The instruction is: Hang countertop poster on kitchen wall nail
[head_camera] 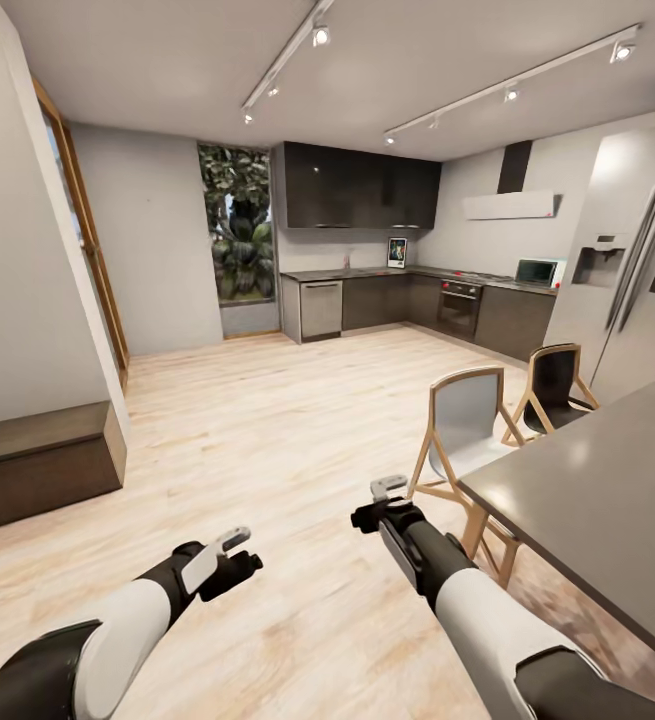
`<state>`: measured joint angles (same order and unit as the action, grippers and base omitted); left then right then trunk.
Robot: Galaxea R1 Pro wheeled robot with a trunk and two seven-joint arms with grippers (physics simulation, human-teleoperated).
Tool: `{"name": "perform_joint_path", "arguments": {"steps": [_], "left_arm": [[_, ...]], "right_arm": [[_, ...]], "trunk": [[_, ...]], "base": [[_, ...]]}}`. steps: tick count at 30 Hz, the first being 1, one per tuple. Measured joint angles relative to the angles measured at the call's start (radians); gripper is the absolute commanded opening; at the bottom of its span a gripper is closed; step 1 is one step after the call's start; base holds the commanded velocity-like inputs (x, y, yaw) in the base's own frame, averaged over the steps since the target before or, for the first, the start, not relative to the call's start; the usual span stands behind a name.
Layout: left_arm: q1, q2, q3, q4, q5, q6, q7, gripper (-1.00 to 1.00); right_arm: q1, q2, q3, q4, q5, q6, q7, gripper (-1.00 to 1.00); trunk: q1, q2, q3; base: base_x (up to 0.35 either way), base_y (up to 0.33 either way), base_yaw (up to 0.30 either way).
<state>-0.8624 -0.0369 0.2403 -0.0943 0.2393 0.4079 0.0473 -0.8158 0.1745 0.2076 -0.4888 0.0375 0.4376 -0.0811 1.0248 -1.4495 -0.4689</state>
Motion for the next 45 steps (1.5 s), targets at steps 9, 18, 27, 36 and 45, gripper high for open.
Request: {"name": "perform_joint_path", "arguments": {"steps": [9,18,27,36,45], "left_arm": [[0.002,-0.002,-0.002,0.000,-0.002,-0.028,-0.006,1.00],[0.008,0.005,0.001,0.001,0.000,-0.077,-0.009,1.00],[0.082,-0.035,0.002,-0.187,-0.009,-0.071,-0.024,1.00],[0.434,-0.063,-0.020,-0.973,-0.001,0.153,-0.016,1.00],[0.517,-0.067,-0.031,-1.145,0.024,0.248,-0.021,1.00]], "right_arm": [[0.005,0.000,0.015,-0.088,-0.007,0.036,-0.001,1.00],[0.030,0.000,0.012,-0.177,-0.006,0.042,-0.002,1.00],[0.277,0.000,0.018,-0.630,0.004,0.044,-0.003,1.00],[0.363,-0.001,0.021,-0.775,0.005,0.044,-0.004,1.00],[0.363,-0.001,0.014,-0.776,0.005,0.128,-0.003,1.00]], "trunk": [[0.000,0.000,0.000],[0.000,0.000,0.000],[0.000,0.000,0.000],[0.000,0.000,0.000],[0.000,0.000,0.000]], "base": [[0.306,0.012,0.000],[0.343,0.001,0.000],[0.304,0.121,0.000],[0.284,0.134,0.000],[0.334,0.100,0.000]]}}
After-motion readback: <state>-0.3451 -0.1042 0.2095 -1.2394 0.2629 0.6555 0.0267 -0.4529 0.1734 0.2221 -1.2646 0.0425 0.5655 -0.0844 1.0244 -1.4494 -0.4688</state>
